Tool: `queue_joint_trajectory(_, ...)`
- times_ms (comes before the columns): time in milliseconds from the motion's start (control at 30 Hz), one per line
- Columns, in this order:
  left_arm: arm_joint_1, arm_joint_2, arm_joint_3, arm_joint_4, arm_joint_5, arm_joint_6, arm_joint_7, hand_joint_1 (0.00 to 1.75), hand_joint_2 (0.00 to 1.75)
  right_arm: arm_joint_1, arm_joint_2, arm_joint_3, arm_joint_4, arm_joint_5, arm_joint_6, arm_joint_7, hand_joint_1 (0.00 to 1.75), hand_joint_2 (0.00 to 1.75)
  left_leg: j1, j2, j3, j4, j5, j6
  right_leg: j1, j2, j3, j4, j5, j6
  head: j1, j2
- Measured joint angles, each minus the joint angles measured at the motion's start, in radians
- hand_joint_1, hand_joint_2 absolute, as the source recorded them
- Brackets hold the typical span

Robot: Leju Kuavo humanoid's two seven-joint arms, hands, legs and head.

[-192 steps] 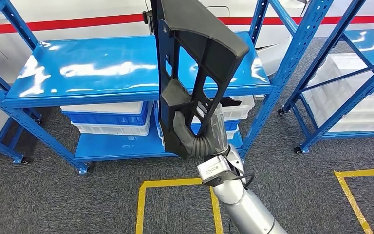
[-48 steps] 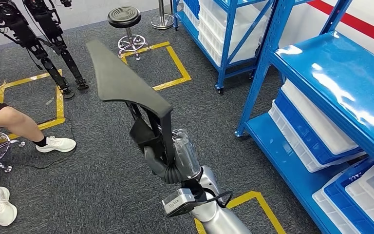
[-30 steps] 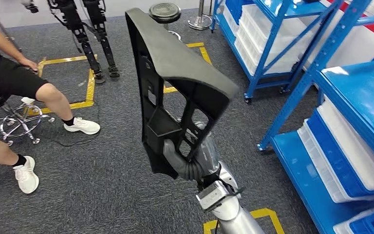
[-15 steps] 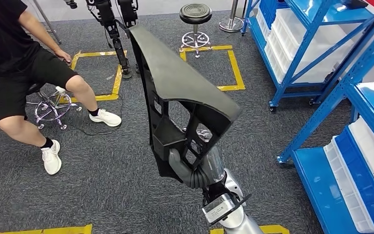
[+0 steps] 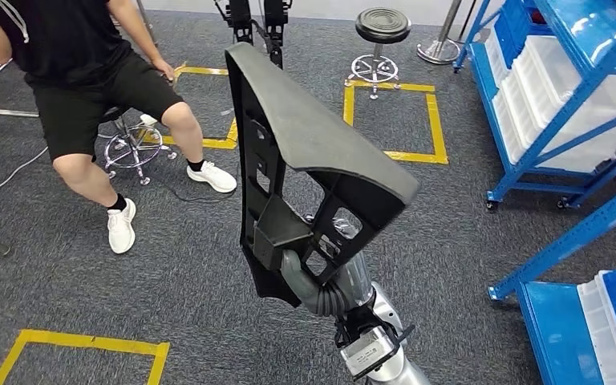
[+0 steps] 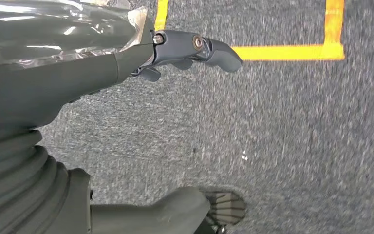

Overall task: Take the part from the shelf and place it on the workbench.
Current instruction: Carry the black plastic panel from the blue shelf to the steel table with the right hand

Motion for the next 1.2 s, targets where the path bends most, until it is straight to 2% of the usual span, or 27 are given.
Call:
queue_joint_trajectory(67,-0.001,0.0,0.0,0.0,-0.006,0.0,-0.001,0.0,1.75,0.008,-0.004,-0.003,-0.001,0.0,0.0,-0.001,1.75,1.75,0.0,-0.028,-0.001,0.0,0.0,0.001,-0.005,0.014,-0.062,0.118,-0.038,0.002,0.003,0.0)
queue_joint_trajectory(100,0.0,0.0,0.0,0.0,-0.008,0.0,-0.002,0.0,1.75,0.011,-0.005,-0.003,-0.001,0.0,0.0,-0.002,1.75,1.75,0.0,-0.043,0.0,0.001,0.0,0.0,-0.007,0.016,-0.073,0.132,-0.035,0.01,0.003,0.0)
queue_joint_trajectory(133,0.001,0.0,0.0,0.0,-0.01,0.0,-0.003,0.0,1.75,0.013,-0.007,-0.003,-0.003,0.002,0.0,-0.004,1.75,1.75,0.001,-0.058,0.001,0.002,-0.001,-0.001,-0.011,0.018,-0.064,0.102,-0.015,0.021,0.003,0.0)
queue_joint_trajectory(200,0.003,-0.002,0.0,0.0,-0.013,0.002,-0.004,0.0,1.75,0.014,-0.008,-0.003,-0.014,0.006,-0.004,-0.007,1.75,1.75,0.003,-0.087,0.001,0.008,-0.004,-0.007,-0.02,0.043,-0.006,-0.037,0.048,0.043,0.003,0.0)
queue_joint_trajectory(233,0.003,-0.002,0.0,0.0,-0.013,0.004,-0.004,0.0,1.75,0.014,-0.009,-0.003,-0.022,0.008,-0.007,-0.009,1.75,1.75,0.002,-0.1,0.0,0.013,-0.008,-0.013,-0.024,0.057,0.02,-0.098,0.075,0.047,0.004,0.0)
queue_joint_trajectory(300,0.006,-0.002,0.0,0.0,-0.013,0.009,-0.006,0.0,1.75,0.013,-0.01,-0.006,-0.04,0.009,-0.014,-0.012,1.75,1.75,0.002,-0.118,-0.007,0.021,-0.011,-0.026,-0.024,0.072,0.043,-0.148,0.095,0.038,0.003,0.0)
queue_joint_trajectory(333,0.008,-0.002,0.0,0.0,-0.014,0.011,-0.006,0.0,1.75,0.011,-0.011,-0.008,-0.047,0.008,-0.017,-0.013,1.75,1.75,0.004,-0.125,-0.011,0.021,-0.011,-0.032,-0.021,0.063,0.045,-0.148,0.098,0.028,0.002,0.0)
queue_joint_trajectory(367,0.01,-0.002,0.0,0.0,-0.014,0.013,-0.007,0.0,1.75,0.008,-0.011,-0.01,-0.055,0.007,-0.019,-0.014,1.75,1.75,0.007,-0.123,-0.013,0.021,-0.011,-0.037,-0.021,0.056,0.047,-0.149,0.1,0.021,0.001,0.0)
queue_joint_trajectory(433,0.012,-0.004,0.0,0.0,-0.016,0.015,-0.007,0.0,1.75,-0.001,-0.011,-0.013,-0.067,0.004,-0.021,-0.014,1.75,1.75,0.007,-0.079,-0.028,0.052,-0.031,-0.046,-0.023,0.038,0.049,-0.152,0.104,0.007,-0.002,0.0)
queue_joint_trajectory(500,0.009,-0.005,0.0,0.0,-0.016,0.017,-0.007,0.0,1.75,-0.005,-0.011,-0.016,-0.077,0.0,-0.021,-0.014,1.75,1.75,0.006,-0.017,-0.083,0.165,-0.092,-0.052,-0.019,0.015,0.05,-0.153,0.102,-0.005,-0.007,0.0)
queue_joint_trajectory(567,0.007,-0.006,0.0,0.0,-0.016,0.018,-0.006,0.0,1.75,-0.006,-0.011,-0.019,-0.08,-0.002,-0.022,-0.014,1.75,1.75,0.008,0.003,-0.151,0.297,-0.144,-0.056,-0.012,-0.013,0.05,-0.153,0.099,-0.012,-0.009,0.0)
queue_joint_trajectory(600,0.008,-0.006,0.0,0.0,-0.016,0.018,-0.006,0.0,1.75,-0.006,-0.011,-0.02,-0.081,-0.002,-0.022,-0.014,1.75,1.75,0.008,0.005,-0.166,0.322,-0.145,-0.055,-0.009,-0.025,0.051,-0.153,0.097,-0.013,-0.009,0.0)
queue_joint_trajectory(633,0.009,-0.006,0.0,0.0,-0.016,0.018,-0.006,0.0,1.75,-0.006,-0.012,-0.021,-0.081,-0.002,-0.023,-0.014,1.75,1.75,0.008,0.007,-0.159,0.305,-0.126,-0.054,-0.007,-0.037,0.052,-0.153,0.096,-0.015,-0.009,0.0)
queue_joint_trajectory(667,0.01,-0.006,0.0,0.0,-0.016,0.018,-0.005,0.0,1.75,-0.006,-0.012,-0.022,-0.082,-0.001,-0.023,-0.014,1.75,1.75,0.007,0.014,-0.129,0.248,-0.094,-0.05,-0.005,-0.049,0.053,-0.153,0.094,-0.016,-0.009,0.0)
queue_joint_trajectory(733,0.008,-0.006,0.0,0.0,-0.016,0.019,-0.005,0.0,1.75,-0.008,-0.011,-0.023,-0.087,-0.001,-0.023,-0.014,1.75,1.75,0.001,0.053,-0.051,0.103,-0.037,-0.037,0.001,-0.069,0.058,-0.154,0.09,-0.015,-0.008,0.0)
queue_joint_trajectory(767,0.007,-0.007,0.0,0.0,-0.016,0.019,-0.005,0.0,1.75,-0.01,-0.011,-0.024,-0.089,-0.001,-0.023,-0.014,1.75,1.75,-0.004,0.069,-0.027,0.057,-0.024,-0.032,0.003,-0.076,0.06,-0.154,0.088,-0.012,-0.008,0.0)
queue_joint_trajectory(800,0.006,-0.007,0.0,0.0,-0.016,0.019,-0.005,0.0,1.75,-0.011,-0.011,-0.025,-0.091,-0.001,-0.023,-0.014,1.75,1.75,-0.008,0.078,-0.017,0.037,-0.022,-0.027,0.005,-0.084,0.062,-0.155,0.086,-0.008,-0.008,0.0)
queue_joint_trajectory(867,0.006,-0.007,0.0,0.0,-0.016,0.02,-0.003,0.0,1.75,-0.015,-0.01,-0.026,-0.093,-0.001,-0.023,-0.014,1.75,1.75,-0.013,0.061,-0.014,0.029,-0.02,-0.019,0.006,-0.1,0.067,-0.159,0.083,0.002,-0.01,0.0)
queue_joint_trajectory(900,0.007,-0.008,0.0,0.0,-0.016,0.02,-0.001,0.0,1.75,-0.017,-0.009,-0.026,-0.093,-0.002,-0.023,-0.014,1.75,1.75,-0.011,0.051,-0.008,0.02,-0.016,-0.014,0.006,-0.096,0.068,-0.156,0.079,0.006,-0.009,0.0)
queue_joint_trajectory(933,0.006,-0.008,0.001,0.0,-0.017,0.021,0.002,0.0,1.75,-0.022,-0.008,-0.027,-0.094,-0.003,-0.023,-0.014,1.75,1.75,-0.009,0.04,0.0,0.01,-0.01,-0.009,0.007,-0.077,0.064,-0.141,0.07,0.008,-0.008,0.0)
queue_joint_trajectory(967,0.004,-0.009,0.001,0.0,-0.019,0.021,0.003,0.0,1.75,-0.027,-0.007,-0.027,-0.095,-0.004,-0.023,-0.014,1.75,1.75,-0.005,0.028,0.007,0.0,-0.004,-0.005,0.007,-0.051,0.049,-0.106,0.053,0.007,-0.006,0.0)
queue_joint_trajectory(1033,0.0,-0.01,0.001,0.0,-0.022,0.021,0.005,0.0,1.75,-0.036,-0.009,-0.03,-0.095,-0.012,-0.023,-0.011,1.75,1.75,-0.002,0.003,0.007,-0.006,0.001,0.0,0.002,0.002,-0.014,0.021,-0.001,-0.001,-0.001,0.0)
queue_joint_trajectory(1067,-0.002,-0.01,0.001,0.0,-0.022,0.021,0.004,0.0,1.75,-0.037,-0.011,-0.032,-0.095,-0.017,-0.022,-0.007,1.75,1.75,-0.002,-0.012,0.006,-0.006,0.001,0.0,-0.001,0.012,-0.049,0.087,-0.024,-0.001,0.001,0.0)
queue_joint_trajectory(1100,-0.002,-0.01,0.001,0.0,-0.022,0.02,0.003,0.0,1.75,-0.038,-0.012,-0.033,-0.095,-0.022,-0.019,-0.002,1.75,1.75,-0.002,-0.028,0.006,-0.005,0.001,0.0,-0.004,0.016,-0.072,0.127,-0.034,0.004,0.002,0.0)
queue_joint_trajectory(1133,-0.001,-0.01,0.001,0.0,-0.022,0.018,0.001,0.0,1.75,-0.041,-0.012,-0.034,-0.095,-0.026,-0.016,0.003,1.75,1.75,-0.001,-0.043,0.007,-0.004,0.001,-0.001,-0.008,0.017,-0.075,0.126,-0.025,0.014,0.002,0.0)
queue_joint_trajectory(1167,0.0,-0.01,0.001,0.0,-0.021,0.016,-0.002,0.0,1.75,-0.044,-0.013,-0.034,-0.093,-0.029,-0.012,0.006,1.75,1.75,0.001,-0.06,0.008,-0.002,0.0,-0.003,-0.013,0.02,-0.056,0.082,0.002,0.028,0.002,0.0)
queue_joint_trajectory(1200,0.0,-0.01,0.001,0.0,-0.021,0.013,-0.004,0.0,1.75,-0.049,-0.013,-0.034,-0.09,-0.03,-0.007,0.007,1.75,1.75,0.004,-0.075,0.007,0.001,-0.002,-0.007,-0.02,0.032,-0.021,0.006,0.037,0.042,0.003,0.0)
